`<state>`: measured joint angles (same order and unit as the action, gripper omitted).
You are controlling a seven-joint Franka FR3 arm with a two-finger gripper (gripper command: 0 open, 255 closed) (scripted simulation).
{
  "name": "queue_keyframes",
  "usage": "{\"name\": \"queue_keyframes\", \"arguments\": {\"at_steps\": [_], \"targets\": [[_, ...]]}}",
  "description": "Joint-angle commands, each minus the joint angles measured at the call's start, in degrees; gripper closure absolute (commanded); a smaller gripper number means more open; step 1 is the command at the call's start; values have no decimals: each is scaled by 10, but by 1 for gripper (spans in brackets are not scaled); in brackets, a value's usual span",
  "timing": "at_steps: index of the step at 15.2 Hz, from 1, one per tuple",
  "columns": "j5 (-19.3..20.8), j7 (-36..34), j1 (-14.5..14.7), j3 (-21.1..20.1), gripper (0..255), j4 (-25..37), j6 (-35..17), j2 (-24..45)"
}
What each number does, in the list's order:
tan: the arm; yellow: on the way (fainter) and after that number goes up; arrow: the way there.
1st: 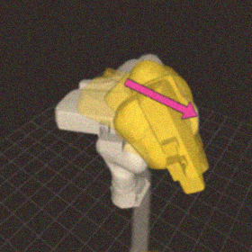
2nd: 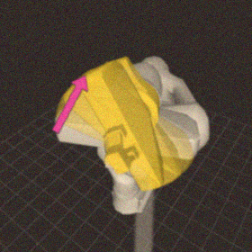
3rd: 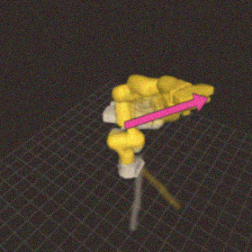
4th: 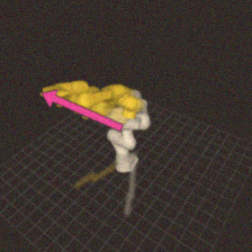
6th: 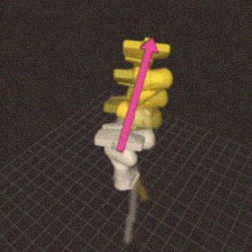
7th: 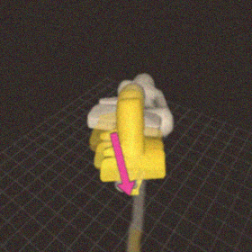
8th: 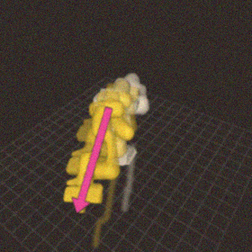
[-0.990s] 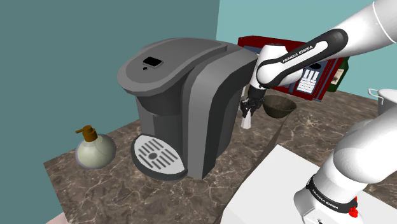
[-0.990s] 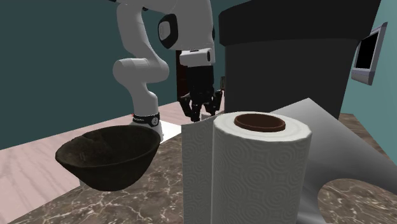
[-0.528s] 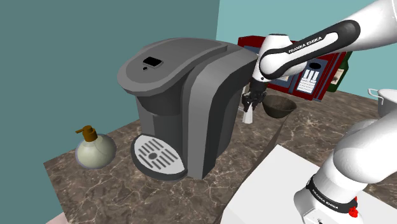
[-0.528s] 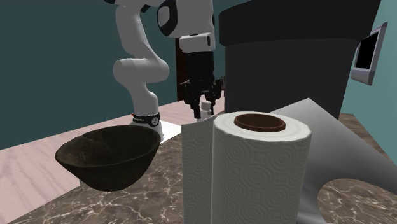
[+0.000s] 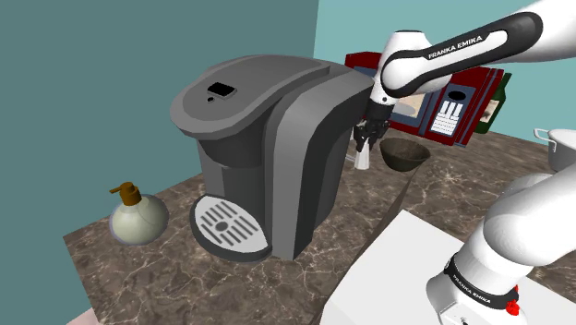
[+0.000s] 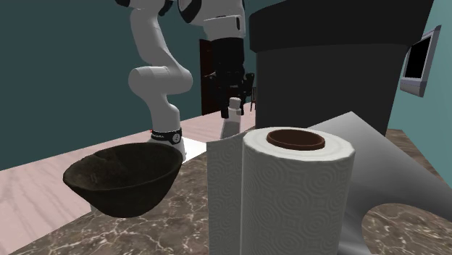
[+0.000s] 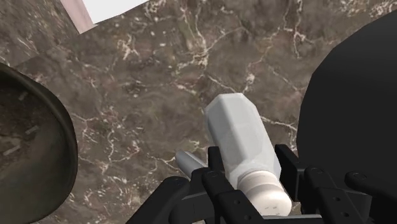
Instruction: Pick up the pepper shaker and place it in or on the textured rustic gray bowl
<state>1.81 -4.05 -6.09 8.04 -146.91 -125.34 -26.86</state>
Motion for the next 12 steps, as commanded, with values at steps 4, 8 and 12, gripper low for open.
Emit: {"name": "queue_keyframes", "arguments": {"at_steps": [4, 8, 12], "targets": [[0, -2, 0, -3, 255, 29, 44, -16], [0, -4, 0, -5, 255, 53, 78, -24], [-1, -5, 0, -6, 255, 80, 110, -31]]}}
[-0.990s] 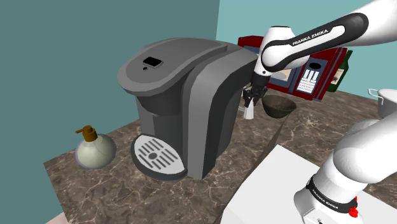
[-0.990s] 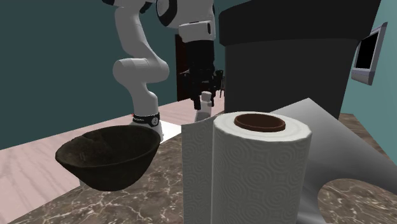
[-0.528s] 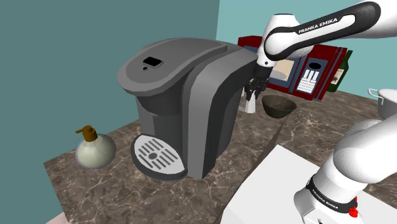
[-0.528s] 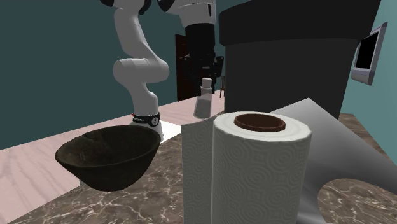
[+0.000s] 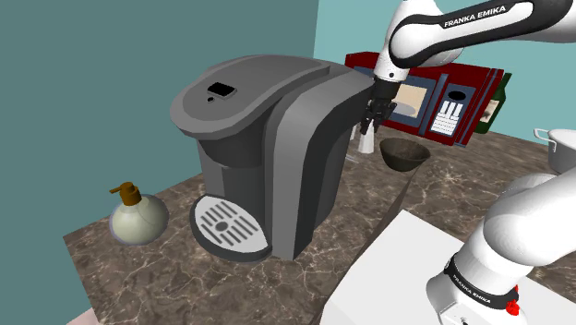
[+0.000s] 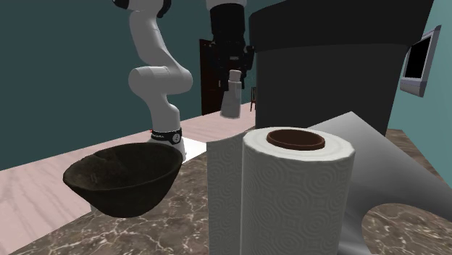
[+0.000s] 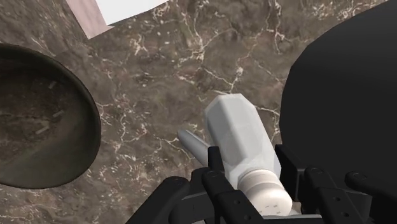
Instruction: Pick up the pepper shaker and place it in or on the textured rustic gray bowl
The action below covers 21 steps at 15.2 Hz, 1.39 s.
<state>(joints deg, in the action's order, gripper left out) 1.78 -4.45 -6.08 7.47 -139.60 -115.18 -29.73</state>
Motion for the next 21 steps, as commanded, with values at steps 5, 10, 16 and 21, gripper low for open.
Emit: {"name": "queue_keyframes", "arguments": {"at_steps": [5, 10, 16, 21], "targets": [[4, 13, -5, 9, 255, 34, 40, -6], [25, 83, -31, 65, 255, 55, 52, 2], [41, 170, -56, 133, 255, 102, 65, 33], [41, 246, -70, 191, 255, 157, 75, 77]]}}
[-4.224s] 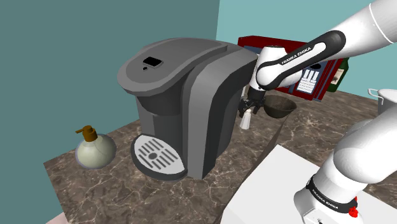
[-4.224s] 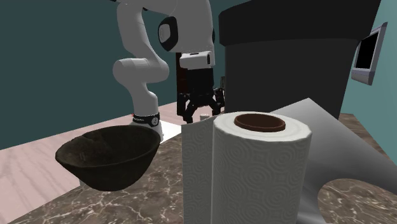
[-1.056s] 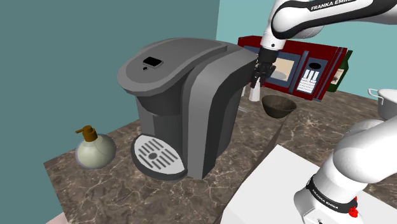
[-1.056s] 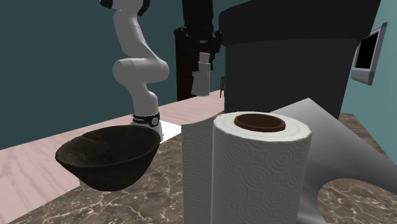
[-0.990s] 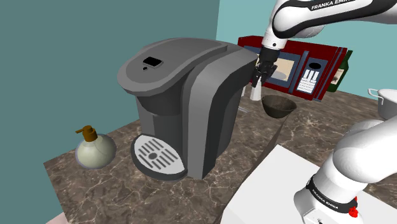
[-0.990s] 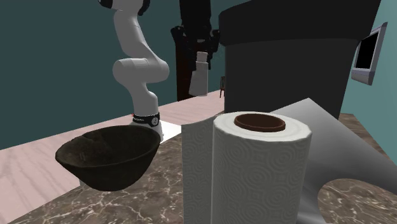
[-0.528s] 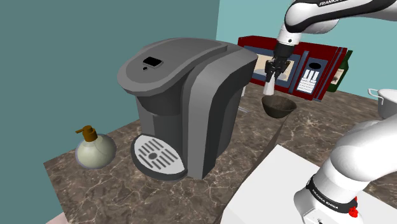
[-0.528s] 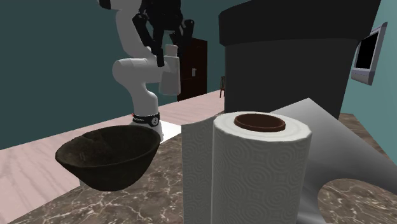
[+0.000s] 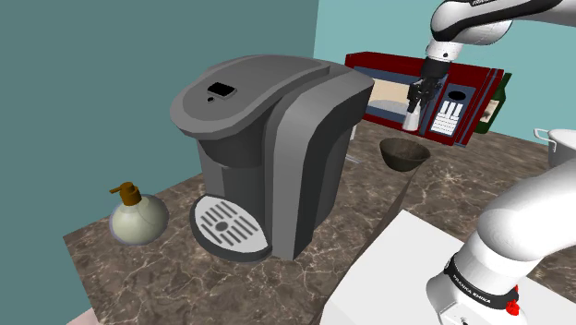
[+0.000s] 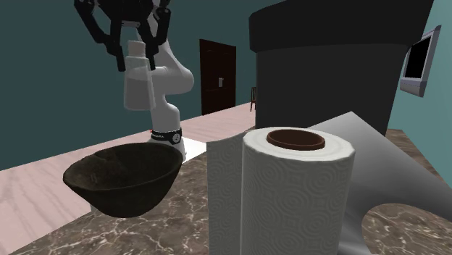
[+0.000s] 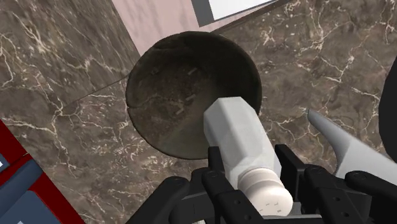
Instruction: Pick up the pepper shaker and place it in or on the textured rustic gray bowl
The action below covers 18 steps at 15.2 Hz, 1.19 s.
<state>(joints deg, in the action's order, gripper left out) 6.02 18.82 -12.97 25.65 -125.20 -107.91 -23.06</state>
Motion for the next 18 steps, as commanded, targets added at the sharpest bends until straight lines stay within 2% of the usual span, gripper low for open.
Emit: {"name": "queue_keyframes", "arguments": {"at_steps": [1, 2, 18], "targets": [[-3, 30, -3, 22, 255, 26, 5, 21], [-5, 39, -4, 29, 255, 34, 6, 28], [-8, 51, -6, 47, 255, -69, -119, 52]]}}
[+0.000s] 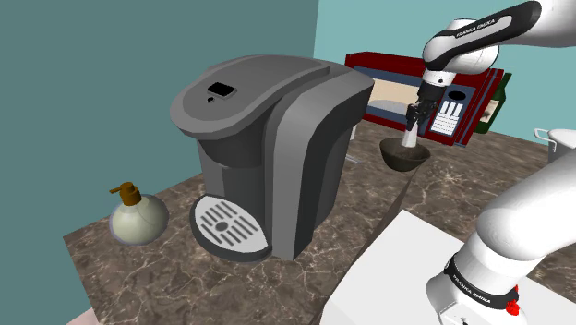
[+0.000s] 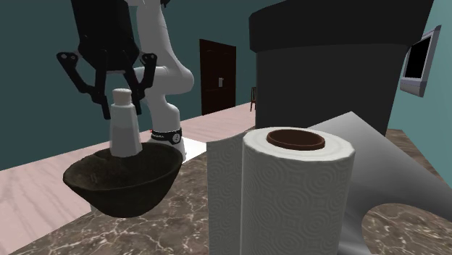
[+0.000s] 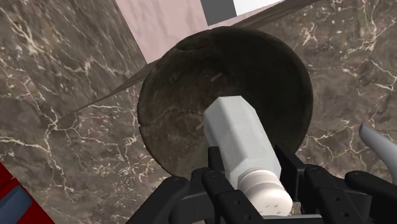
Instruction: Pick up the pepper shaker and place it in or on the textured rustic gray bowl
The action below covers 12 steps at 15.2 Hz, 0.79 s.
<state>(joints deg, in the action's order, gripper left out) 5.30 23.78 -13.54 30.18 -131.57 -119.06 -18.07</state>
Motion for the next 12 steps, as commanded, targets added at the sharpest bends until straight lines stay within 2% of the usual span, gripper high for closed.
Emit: {"name": "queue_keyframes", "arguments": {"at_steps": [1, 9, 10, 12], "targets": [[-2, 4, 0, 4, 255, -14, -21, 7], [-2, 4, 0, 4, 255, -14, -21, 7], [-2, 4, 0, 4, 0, -14, -21, 7], [-2, 4, 0, 4, 0, -14, -21, 7]]}}
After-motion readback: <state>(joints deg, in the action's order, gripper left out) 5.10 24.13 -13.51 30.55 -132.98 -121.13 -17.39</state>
